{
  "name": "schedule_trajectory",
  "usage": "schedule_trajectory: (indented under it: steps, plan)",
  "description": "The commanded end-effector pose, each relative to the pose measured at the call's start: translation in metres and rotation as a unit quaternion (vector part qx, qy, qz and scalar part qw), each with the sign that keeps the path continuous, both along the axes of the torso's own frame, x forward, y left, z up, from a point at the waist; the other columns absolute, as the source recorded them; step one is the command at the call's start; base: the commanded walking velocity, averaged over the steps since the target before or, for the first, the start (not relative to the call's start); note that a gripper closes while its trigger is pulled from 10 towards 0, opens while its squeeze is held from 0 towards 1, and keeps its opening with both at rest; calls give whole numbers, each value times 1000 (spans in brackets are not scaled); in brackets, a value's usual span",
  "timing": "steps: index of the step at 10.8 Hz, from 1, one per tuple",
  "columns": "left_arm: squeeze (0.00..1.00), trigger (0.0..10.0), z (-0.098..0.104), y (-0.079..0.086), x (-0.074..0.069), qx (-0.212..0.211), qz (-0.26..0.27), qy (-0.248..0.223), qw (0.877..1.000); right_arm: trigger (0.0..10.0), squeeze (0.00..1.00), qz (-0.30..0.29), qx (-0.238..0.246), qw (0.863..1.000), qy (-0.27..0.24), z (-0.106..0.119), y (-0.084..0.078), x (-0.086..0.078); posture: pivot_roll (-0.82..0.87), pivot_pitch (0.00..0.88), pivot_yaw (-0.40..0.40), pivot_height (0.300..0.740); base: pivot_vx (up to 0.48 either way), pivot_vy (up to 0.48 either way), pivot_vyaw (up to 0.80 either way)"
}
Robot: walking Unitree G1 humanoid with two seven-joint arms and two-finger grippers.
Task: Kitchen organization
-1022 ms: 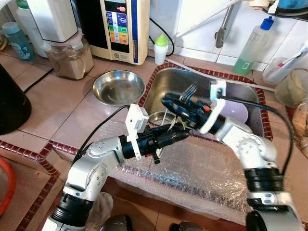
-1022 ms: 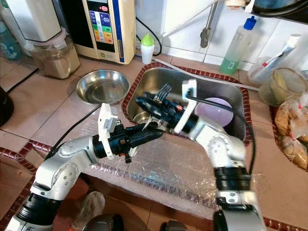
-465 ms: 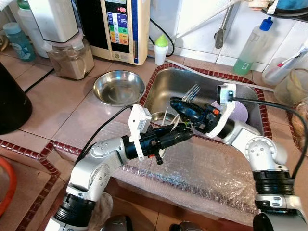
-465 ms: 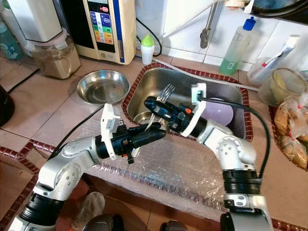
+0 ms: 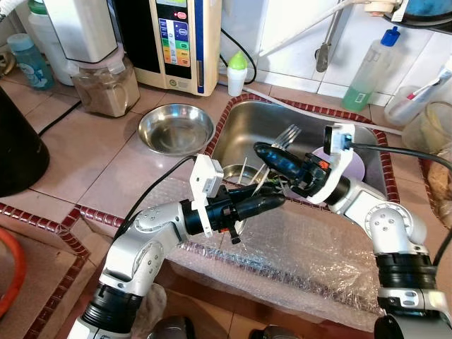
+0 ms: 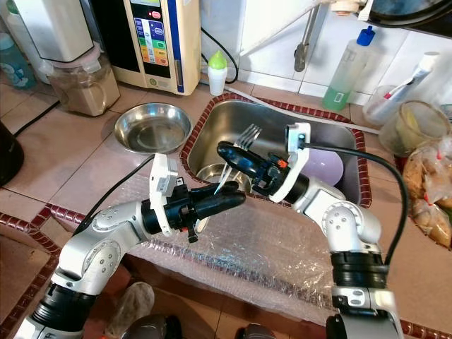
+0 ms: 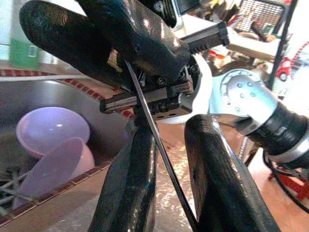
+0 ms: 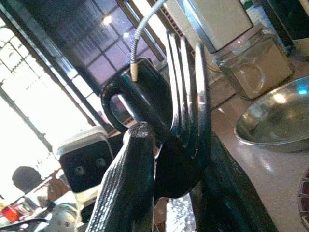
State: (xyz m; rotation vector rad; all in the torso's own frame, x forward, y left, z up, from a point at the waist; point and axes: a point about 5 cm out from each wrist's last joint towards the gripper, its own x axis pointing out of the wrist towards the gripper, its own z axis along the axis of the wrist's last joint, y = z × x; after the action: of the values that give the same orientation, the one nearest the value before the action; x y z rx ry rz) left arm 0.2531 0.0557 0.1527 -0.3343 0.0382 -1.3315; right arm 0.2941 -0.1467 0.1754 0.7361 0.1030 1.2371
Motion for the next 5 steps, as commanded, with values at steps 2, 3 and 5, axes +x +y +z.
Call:
schedule_trajectory:
  steps: [2, 3, 5]
  plan:
    - [0, 0, -1, 2, 2, 22, -7, 1, 1000, 0, 0, 8, -21, 1000, -20, 4, -1, -5, -138, 32, 22, 740, 0, 0, 0]
    - [0, 0, -5, 11, 9, 36, 19, 0, 999, 0, 0, -2, -23, 1000, -16, -3, 3, -2, -128, 1, 24, 740, 0, 0, 0]
    - [1000, 10000, -8, 17, 22, 46, 61, -2, 997, 0, 0, -49, -13, 999, -18, -1, 7, 13, -89, 0, 10, 740, 0, 0, 0]
